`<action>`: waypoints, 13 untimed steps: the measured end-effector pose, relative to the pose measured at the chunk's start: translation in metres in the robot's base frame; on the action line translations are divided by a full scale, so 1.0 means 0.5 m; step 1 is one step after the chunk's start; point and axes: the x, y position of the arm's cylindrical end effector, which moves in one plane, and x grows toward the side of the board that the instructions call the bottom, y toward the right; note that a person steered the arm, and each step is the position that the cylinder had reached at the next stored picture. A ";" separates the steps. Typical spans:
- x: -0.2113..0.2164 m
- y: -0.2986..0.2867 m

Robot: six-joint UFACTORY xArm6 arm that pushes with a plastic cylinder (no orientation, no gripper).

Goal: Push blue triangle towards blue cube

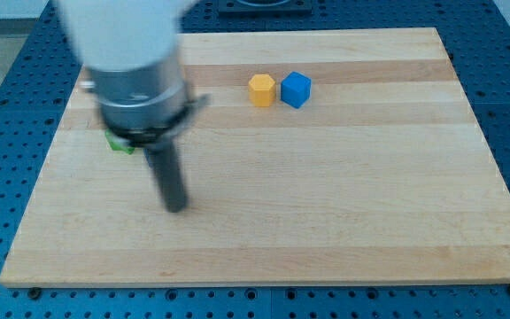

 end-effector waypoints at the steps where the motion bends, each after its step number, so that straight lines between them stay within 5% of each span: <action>1: -0.035 -0.154; 2: -0.066 -0.268; 4: -0.104 -0.257; 13: -0.200 0.303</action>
